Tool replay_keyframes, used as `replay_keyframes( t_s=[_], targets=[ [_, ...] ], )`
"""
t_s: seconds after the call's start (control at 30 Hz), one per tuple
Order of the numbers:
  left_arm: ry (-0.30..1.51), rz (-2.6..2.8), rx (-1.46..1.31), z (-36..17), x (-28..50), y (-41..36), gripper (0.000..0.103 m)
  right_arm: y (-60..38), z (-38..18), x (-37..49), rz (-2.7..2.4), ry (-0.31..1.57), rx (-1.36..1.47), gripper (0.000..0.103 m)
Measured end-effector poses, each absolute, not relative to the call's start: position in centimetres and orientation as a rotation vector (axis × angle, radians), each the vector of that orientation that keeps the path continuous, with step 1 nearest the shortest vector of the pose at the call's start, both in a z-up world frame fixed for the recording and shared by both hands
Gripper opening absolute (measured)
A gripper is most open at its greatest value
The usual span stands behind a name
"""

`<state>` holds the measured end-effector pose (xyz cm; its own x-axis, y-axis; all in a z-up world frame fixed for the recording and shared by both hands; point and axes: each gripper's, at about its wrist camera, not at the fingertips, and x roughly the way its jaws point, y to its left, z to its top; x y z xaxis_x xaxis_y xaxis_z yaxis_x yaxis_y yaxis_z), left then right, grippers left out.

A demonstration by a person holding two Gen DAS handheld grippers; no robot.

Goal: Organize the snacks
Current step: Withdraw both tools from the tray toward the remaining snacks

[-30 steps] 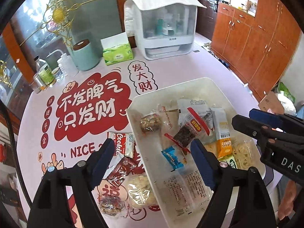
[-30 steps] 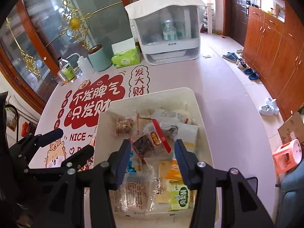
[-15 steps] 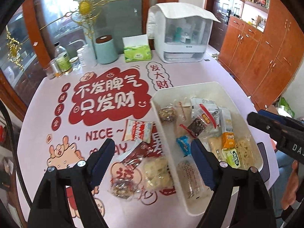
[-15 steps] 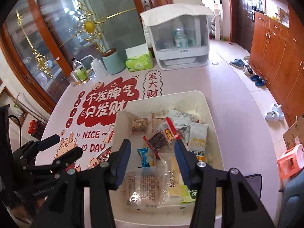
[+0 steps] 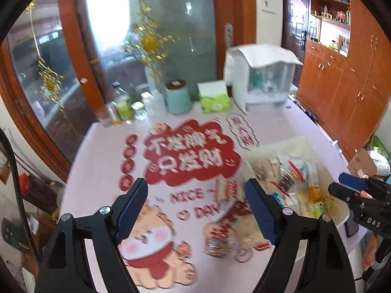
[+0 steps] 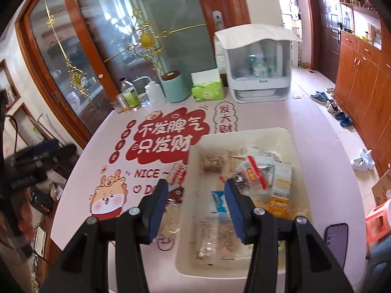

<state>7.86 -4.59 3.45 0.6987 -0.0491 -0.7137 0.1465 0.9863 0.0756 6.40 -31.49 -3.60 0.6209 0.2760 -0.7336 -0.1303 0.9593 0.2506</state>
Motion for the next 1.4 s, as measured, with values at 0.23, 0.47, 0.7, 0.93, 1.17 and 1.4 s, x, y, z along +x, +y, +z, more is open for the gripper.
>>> replay_keyframes(
  t_s=[0.23, 0.47, 0.7, 0.93, 1.17, 1.4],
  targets=[
    [0.727, -0.094, 0.194, 6.3, 8.5, 2.1, 0.086, -26.2, -3.1, 7.2, 0.244, 0.874, 0.181, 0.048],
    [0.777, -0.218, 0.264, 2.9, 10.1, 4.5, 0.086, -21.5, -3.7, 6.9, 0.207, 0.892, 0.185, 0.048],
    [0.858, -0.391, 0.363, -2.9, 11.5, 3.4, 0.086, -19.6, -5.6, 5.9, 0.083, 0.918, 0.243, 0.048],
    [0.982, -0.602, 0.452, -11.0, 12.0, -0.2, 0.086, -19.5, -8.0, 3.9, -0.041, 0.962, 0.292, 0.048],
    [1.035, -0.819, 0.613, -18.8, 11.3, -5.1, 0.086, -20.2, -11.2, 2.1, -0.135, 1.019, 0.341, 0.048],
    [1.092, -0.968, 0.677, -23.0, 11.0, -8.4, 0.086, -20.9, -13.4, 0.7, -0.194, 1.056, 0.399, 0.048]
  ],
)
